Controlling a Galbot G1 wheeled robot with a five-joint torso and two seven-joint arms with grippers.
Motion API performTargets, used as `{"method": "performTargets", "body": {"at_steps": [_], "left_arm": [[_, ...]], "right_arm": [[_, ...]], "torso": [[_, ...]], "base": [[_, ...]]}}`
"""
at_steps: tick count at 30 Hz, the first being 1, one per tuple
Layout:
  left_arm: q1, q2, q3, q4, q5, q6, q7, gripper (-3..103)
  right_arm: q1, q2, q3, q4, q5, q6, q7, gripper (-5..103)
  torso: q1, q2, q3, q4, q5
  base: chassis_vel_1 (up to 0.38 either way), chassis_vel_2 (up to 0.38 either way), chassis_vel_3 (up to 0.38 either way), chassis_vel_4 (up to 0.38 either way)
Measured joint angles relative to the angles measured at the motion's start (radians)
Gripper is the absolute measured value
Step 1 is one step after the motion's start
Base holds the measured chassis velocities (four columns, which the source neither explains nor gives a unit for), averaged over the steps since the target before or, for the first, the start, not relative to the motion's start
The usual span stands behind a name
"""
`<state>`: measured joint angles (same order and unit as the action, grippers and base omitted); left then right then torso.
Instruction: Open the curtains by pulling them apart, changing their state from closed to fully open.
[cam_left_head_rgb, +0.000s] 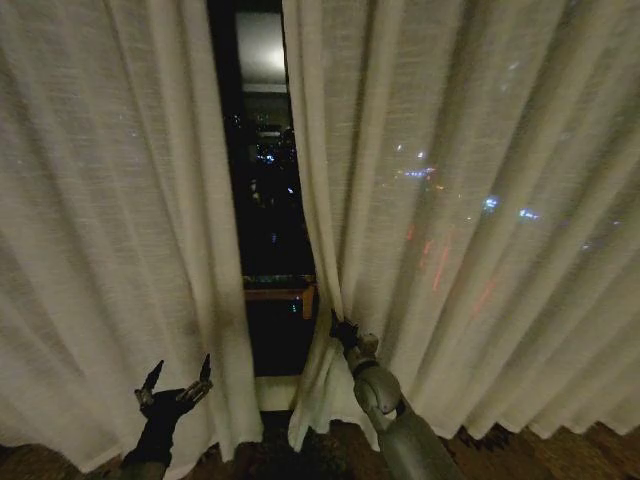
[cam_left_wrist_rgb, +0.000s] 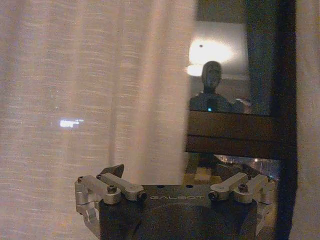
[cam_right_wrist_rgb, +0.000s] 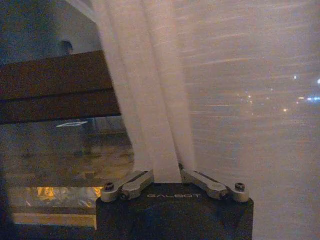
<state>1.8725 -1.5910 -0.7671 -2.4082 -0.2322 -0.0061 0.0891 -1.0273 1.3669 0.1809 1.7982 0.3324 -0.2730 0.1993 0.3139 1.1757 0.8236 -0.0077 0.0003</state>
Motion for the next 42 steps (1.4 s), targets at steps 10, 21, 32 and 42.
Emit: {"method": "performTargets", "body": {"at_steps": [10, 21, 32, 42], "left_arm": [[0.004, 0.000, -0.002, 0.003, -0.001, -0.005, 0.001, 100], [0.004, 0.000, 0.004, 0.017, -0.001, -0.011, 0.003, 100], [0.000, 0.000, 0.002, 0.022, -0.001, -0.011, 0.004, 100], [-0.011, 0.000, 0.001, 0.025, -0.001, -0.007, 0.006, 100]], "right_arm": [[-0.002, 0.003, 0.006, -0.012, 0.001, 0.002, -0.001, 0], [-0.002, 0.003, 0.008, -0.019, 0.001, 0.004, -0.001, 0], [0.002, 0.005, 0.009, -0.024, -0.002, 0.004, -0.001, 0], [-0.017, -0.001, 0.032, -0.011, -0.004, 0.006, -0.003, 0]], "torso": [[0.000, 0.000, 0.000, -0.0001, 0.0002], [0.000, 0.000, 0.000, 0.0001, -0.0003], [0.000, 0.000, 0.000, 0.0001, -0.0002], [0.000, 0.000, 0.000, 0.0000, 0.0001]], "base": [[-0.370, -0.366, 0.367, 0.357], [-0.346, -0.346, 0.342, 0.347], [-0.360, -0.353, 0.365, 0.355], [-0.347, -0.350, 0.354, 0.351]]}}
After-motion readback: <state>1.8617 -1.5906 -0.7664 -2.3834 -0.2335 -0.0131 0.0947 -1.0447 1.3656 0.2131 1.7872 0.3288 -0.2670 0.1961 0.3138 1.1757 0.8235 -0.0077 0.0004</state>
